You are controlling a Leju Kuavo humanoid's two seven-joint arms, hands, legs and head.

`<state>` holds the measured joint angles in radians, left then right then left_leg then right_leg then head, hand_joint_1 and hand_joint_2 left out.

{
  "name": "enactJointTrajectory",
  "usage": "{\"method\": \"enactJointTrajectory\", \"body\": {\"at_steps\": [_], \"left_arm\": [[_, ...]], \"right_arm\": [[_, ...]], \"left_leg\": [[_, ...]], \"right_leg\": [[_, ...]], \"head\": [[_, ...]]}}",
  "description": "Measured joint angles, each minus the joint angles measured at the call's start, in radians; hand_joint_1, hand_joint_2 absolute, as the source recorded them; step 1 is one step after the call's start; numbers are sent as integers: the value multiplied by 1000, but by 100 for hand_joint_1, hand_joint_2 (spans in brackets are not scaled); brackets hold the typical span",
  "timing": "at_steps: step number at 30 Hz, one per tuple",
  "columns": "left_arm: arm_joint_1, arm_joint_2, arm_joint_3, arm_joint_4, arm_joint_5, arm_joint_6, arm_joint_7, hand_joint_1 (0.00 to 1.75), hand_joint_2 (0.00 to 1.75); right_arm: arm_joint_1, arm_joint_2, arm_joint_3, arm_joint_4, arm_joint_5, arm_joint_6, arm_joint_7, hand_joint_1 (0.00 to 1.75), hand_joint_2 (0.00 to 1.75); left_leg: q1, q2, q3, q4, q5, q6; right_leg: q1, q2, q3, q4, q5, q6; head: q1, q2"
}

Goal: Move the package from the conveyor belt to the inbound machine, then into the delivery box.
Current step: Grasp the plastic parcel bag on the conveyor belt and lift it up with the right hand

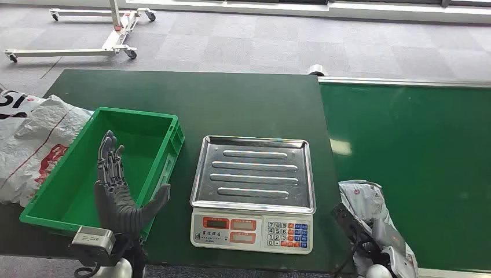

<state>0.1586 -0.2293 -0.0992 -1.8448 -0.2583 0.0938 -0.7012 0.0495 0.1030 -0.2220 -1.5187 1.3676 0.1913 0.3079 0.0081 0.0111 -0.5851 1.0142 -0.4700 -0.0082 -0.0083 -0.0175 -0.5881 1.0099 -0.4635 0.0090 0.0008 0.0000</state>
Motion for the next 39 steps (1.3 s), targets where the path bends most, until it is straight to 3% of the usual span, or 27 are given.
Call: {"method": "enactJointTrajectory", "body": {"at_steps": [6, 9, 11, 16, 25, 28, 33, 35, 39], "left_arm": [[0, 0, 0, 0, 2, 4, 0, 0, 175], [1, 0, 0, -1, 7, 9, 0, 0, 175], [3, 1, 0, -5, 13, 13, 0, 0, 175], [9, 1, 0, -18, 29, 9, -1, 0, 175], [5, 4, -2, -17, 40, 32, -1, 0, 175], [2, 15, -14, -12, 56, 59, -1, 0, 175], [-8, 43, -47, -2, 78, 88, -1, 0, 175], [-16, 51, -57, 4, 83, 87, 0, 0, 175], [-28, 61, -68, 17, 86, 84, 0, 0, 175]], "right_arm": [[0, 0, 0, -5, 4, -14, -4, 175, 175], [-4, 0, 0, -5, 11, -67, -21, 175, 175], [-17, 0, 0, -5, 20, -154, -45, 175, 175], [-87, 2, -14, -63, 29, -522, -155, 175, 175], [-162, 27, -27, -203, 57, -695, -256, 175, 175], [-181, 32, -16, -220, -21, -681, -339, 175, 175], [-199, 32, 118, -221, -165, -486, -575, 175, 175], [-206, 29, 206, -218, -152, -439, -617, 175, 175], [-207, 15, 363, -207, -118, -419, -624, 175, 175]], "left_leg": [[0, 0, 0, 0, 0, 0], [0, 0, -1, 0, 0, 0], [0, 0, -1, 0, 0, 0], [0, 1, 0, 0, 0, 0], [0, 1, 1, 0, 0, 0], [0, 1, 0, 0, 0, 0], [0, 2, 0, 0, 1, -1], [0, 1, 0, 0, 1, -1], [1, 1, 0, 0, 1, -2]], "right_leg": [[0, 0, 0, 0, 0, 0], [0, 0, 0, 0, 0, 0], [0, 0, 0, 0, 0, 0], [-1, 1, 0, 0, 1, 0], [0, 2, 0, 0, 1, 0], [0, 2, 0, 0, 1, 0], [0, 3, -1, 0, 1, 0], [1, 2, -1, 0, 1, -1], [1, 2, -1, 0, 1, -1]], "head": [[0, 0], [0, 0], [0, 0], [0, 0], [0, 0], [0, 0], [0, 0], [0, 0], [0, 0]]}}
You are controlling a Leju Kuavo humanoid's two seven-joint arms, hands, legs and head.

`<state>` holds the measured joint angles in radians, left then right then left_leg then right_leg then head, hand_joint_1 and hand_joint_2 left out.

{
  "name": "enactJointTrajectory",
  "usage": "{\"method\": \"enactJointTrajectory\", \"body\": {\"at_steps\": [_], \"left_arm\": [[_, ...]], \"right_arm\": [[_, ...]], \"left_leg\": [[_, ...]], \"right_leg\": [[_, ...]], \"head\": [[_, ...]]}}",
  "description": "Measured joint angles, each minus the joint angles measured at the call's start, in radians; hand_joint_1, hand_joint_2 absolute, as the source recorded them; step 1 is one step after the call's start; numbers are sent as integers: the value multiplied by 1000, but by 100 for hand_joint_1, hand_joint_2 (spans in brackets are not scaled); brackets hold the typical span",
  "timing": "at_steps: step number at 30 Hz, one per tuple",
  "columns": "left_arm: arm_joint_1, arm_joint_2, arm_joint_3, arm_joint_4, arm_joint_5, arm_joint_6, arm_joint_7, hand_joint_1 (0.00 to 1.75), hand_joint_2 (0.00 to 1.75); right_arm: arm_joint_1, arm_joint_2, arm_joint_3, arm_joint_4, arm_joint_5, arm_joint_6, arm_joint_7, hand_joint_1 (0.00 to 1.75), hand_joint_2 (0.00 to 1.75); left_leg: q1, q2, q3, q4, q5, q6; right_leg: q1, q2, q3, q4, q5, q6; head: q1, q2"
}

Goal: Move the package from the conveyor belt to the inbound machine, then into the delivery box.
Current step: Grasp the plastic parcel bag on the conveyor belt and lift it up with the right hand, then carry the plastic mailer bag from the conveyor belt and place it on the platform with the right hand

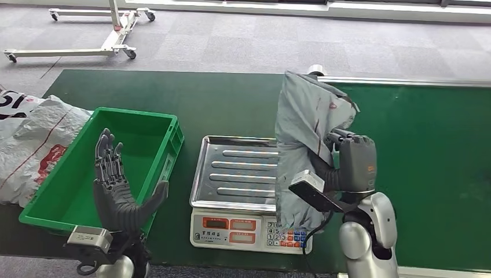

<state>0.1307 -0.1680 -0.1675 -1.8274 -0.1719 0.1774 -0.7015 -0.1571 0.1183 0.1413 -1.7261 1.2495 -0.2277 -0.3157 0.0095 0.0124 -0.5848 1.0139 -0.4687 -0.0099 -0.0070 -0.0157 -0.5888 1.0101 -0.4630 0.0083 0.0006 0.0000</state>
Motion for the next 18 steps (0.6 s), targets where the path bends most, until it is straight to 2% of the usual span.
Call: {"method": "enactJointTrajectory", "body": {"at_steps": [4, 11, 15, 18], "left_arm": [[-5, 6, -2, 7, 1, 0, 0, 0, 175], [-3, 19, -6, 7, 4, 30, 0, 0, 175], [10, 27, -10, -2, 6, 48, 0, 0, 175], [22, 32, -13, -9, 6, 60, 0, 0, 175]], "right_arm": [[2, -17, 92, 10, 5, -7, 3, 175, 175], [-10, -51, 148, 39, 0, -71, 59, 175, 175], [-34, -61, 157, 72, 39, -100, 121, 0, 175], [-54, -65, 157, 107, 72, -107, 167, 0, 44]], "left_leg": [[0, 0, 0, 0, 0, 0], [0, 0, -1, 0, 0, 0], [0, 0, 0, 0, 0, 0], [0, 0, 0, 0, 0, 0]], "right_leg": [[0, 0, 0, 0, 0, 0], [-1, 0, 0, 0, 0, 0], [0, 0, 0, 0, 0, 0], [0, 0, 0, 0, 0, 0]], "head": [[0, 0], [0, 0], [0, 0], [0, 0]]}}
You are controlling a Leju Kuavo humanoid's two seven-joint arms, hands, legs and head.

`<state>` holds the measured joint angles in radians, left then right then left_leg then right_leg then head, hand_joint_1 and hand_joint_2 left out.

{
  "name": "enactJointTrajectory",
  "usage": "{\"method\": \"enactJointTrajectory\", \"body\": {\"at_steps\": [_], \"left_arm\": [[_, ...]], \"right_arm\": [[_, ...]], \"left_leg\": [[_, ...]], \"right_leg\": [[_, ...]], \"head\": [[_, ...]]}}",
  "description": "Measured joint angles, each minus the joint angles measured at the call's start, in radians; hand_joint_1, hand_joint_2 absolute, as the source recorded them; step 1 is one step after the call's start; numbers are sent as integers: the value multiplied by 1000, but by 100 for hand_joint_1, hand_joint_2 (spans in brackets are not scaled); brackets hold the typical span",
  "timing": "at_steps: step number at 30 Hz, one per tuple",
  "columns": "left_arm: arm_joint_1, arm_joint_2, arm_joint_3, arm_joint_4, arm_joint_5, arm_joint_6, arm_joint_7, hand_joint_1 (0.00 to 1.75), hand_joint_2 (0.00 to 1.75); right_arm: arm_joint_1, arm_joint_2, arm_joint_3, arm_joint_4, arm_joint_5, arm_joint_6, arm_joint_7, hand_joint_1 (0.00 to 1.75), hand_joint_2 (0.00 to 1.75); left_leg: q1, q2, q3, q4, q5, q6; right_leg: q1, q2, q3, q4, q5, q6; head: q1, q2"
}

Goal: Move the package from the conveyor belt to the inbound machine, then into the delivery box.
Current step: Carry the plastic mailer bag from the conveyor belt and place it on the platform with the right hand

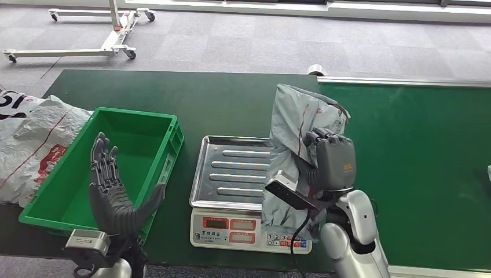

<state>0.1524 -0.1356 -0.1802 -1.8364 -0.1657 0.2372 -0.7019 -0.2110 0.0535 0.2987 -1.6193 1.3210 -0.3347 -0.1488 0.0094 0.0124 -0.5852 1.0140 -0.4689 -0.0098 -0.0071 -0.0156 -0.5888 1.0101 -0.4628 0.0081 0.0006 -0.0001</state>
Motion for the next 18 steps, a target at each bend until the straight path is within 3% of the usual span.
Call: {"method": "enactJointTrajectory", "body": {"at_steps": [1, 9, 18], "left_arm": [[3, 2, -2, -2, 0, 5, 0, 0, 175], [18, 39, -39, -3, 16, 57, 0, 0, 175], [22, 76, -78, -3, 29, 81, 0, 0, 175]], "right_arm": [[-6, -1, 0, 13, 6, 4, 9, 0, 0], [-9, -12, 22, 79, -31, 77, -4, 0, 0], [79, -41, 43, 21, -123, 155, -33, 0, 0]], "left_leg": [[0, 0, 0, 0, 0, 0], [0, 0, 0, 0, 0, 0], [0, 0, -1, 0, -1, 0]], "right_leg": [[0, 0, 0, 0, 0, 0], [0, 0, -1, 0, 0, 0], [0, 0, -1, 0, 0, 0]], "head": [[0, 0], [0, 0], [0, 0]]}}
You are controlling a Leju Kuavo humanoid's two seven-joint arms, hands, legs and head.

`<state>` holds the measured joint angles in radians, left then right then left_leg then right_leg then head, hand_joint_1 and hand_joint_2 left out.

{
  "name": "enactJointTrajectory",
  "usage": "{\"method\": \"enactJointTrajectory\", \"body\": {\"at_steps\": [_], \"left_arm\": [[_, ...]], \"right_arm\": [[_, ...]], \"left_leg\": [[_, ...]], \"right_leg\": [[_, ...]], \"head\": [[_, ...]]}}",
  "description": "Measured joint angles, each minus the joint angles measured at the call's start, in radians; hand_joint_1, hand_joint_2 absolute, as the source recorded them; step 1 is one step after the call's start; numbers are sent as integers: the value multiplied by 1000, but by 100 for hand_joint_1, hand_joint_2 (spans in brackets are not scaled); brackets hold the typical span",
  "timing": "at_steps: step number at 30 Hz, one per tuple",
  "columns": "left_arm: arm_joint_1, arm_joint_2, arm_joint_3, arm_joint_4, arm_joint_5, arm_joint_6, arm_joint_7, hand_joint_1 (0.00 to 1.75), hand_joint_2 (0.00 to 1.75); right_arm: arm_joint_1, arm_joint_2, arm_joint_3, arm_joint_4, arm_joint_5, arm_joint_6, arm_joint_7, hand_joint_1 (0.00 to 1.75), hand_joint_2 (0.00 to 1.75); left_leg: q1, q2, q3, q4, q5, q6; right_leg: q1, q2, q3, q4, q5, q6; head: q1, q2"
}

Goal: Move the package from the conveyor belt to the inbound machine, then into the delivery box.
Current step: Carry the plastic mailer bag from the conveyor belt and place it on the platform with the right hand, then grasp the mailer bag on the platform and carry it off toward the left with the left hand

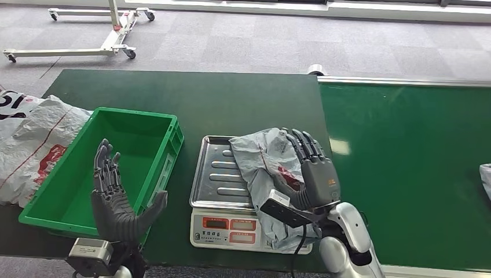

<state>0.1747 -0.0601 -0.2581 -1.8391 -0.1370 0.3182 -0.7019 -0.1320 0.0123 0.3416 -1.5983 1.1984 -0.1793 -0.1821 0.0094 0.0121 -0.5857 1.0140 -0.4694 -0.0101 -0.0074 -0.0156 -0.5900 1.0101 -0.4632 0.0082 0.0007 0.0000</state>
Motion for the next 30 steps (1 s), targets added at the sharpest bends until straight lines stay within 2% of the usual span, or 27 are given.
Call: {"method": "enactJointTrajectory", "body": {"at_steps": [3, 6, 9, 11, 13, 16, 19, 23, 30], "left_arm": [[0, 3, -4, 0, -1, -2, 0, 0, 175], [0, 4, -5, 0, -1, -11, 0, 0, 175], [-4, 4, -6, 3, -3, -17, 0, 0, 175], [-10, 2, -6, 8, -5, -24, 0, 0, 175], [-18, 0, -6, 13, -5, -36, 0, 0, 175], [-28, -6, -6, 23, -8, -60, 0, 0, 175], [-38, -14, -6, 38, -46, -96, 0, 0, 175], [-72, -33, -5, 105, -188, -143, 5, 0, 175], [-215, -73, -41, 297, -467, -208, 62, 0, 175]], "right_arm": [[29, -7, 0, -31, -112, 9, -41, 0, 0], [51, -8, -11, -70, -422, 60, -148, 0, 0], [56, -2, -43, -100, -787, 187, -217, 0, 0], [52, 7, -81, -111, -1004, 291, -250, 0, 87], [44, 16, -117, -119, -1105, 351, -294, 0, 175], [39, 30, -153, -145, -1054, 325, -369, 0, 175], [44, 47, -164, -181, -890, 202, -405, 0, 175], [52, 72, -163, -226, -710, 34, -421, 0, 175], [40, 94, -126, -243, -628, -41, -404, 0, 175]], "left_leg": [[0, 0, 0, 0, 0, 0], [0, 0, 0, 0, 0, 0], [0, 0, 0, 0, 0, 0], [0, 0, 0, 0, 0, 0], [0, 0, 1, 0, 0, 0], [0, 0, 1, 0, 0, 0], [0, 0, 1, 0, 0, 0], [0, 0, 1, 0, 0, 0], [0, 0, 1, 0, 1, 0]], "right_leg": [[0, 0, 0, 0, 0, 0], [0, 0, 0, 0, 0, 0], [0, 0, 0, 0, 0, 0], [0, 0, 0, 0, 0, 0], [0, 0, 1, 0, 0, 0], [0, 0, 1, 0, 1, 0], [0, 0, 1, 0, 1, 0], [0, 0, 1, 0, 0, 0], [0, 0, 1, 0, 2, 0]], "head": [[0, 0], [0, 0], [0, 0], [0, 0], [0, 0], [0, 0], [0, 0], [0, 0], [0, 0]]}}
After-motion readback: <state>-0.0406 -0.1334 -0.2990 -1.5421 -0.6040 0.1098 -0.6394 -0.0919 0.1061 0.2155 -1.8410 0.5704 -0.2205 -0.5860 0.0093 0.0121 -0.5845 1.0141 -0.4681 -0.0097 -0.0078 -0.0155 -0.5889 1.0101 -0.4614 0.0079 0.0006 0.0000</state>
